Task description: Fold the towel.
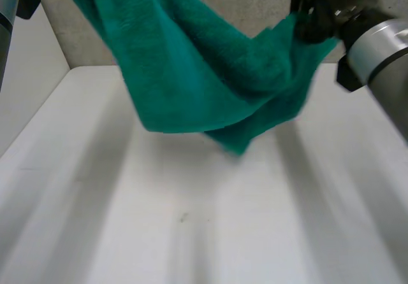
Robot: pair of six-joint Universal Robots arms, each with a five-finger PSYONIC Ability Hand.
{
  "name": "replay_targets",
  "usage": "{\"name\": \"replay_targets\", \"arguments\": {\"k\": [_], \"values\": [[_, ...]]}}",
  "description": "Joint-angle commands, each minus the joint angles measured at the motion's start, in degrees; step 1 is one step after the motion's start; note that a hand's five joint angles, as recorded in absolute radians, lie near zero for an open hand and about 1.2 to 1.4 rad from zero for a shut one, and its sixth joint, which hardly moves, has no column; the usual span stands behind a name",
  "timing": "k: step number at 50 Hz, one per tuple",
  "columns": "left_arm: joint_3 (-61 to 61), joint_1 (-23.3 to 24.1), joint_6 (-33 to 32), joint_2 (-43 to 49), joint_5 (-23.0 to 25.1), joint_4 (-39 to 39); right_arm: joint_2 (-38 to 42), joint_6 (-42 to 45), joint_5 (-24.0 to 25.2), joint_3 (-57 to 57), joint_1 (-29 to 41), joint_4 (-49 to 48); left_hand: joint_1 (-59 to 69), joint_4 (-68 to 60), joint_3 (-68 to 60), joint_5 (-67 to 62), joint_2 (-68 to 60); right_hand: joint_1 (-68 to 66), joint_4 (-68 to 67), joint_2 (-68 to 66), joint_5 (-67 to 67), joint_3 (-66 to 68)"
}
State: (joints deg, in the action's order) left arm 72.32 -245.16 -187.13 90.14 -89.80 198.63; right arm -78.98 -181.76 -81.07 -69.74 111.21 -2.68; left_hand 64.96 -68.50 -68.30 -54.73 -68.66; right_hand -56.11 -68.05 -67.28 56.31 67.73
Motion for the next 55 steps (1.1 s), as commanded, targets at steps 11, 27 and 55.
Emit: {"name": "replay_targets", "arguments": {"k": [11, 27, 55], "values": [[3.36, -5.15, 4.23, 27.97, 0.24, -0.08, 13.47, 9.84, 1.88, 1.27, 11.04, 7.95, 15.04, -11.5, -11.69, -15.27, -11.34, -23.89, -11.95, -12.73, 13.69, 12.27], [-3.59, -5.94, 3.79, 45.65, 0.94, 1.67, 29.68, 11.6, -4.09, 5.75, 10.96, 7.95, -15.9, 19.44, 19.24, 15.67, 19.6, -23.89, -11.95, -12.73, 13.69, 12.27], [30.25, -2.08, -5.43, 11.2, -0.03, -4.83, 19.55, 11.43, -2.08, 1.36, 1.47, 20.6, -44.5, 48.04, 47.85, 44.27, 48.2, 30.05, 41.99, 41.22, -40.25, -41.67]]}}
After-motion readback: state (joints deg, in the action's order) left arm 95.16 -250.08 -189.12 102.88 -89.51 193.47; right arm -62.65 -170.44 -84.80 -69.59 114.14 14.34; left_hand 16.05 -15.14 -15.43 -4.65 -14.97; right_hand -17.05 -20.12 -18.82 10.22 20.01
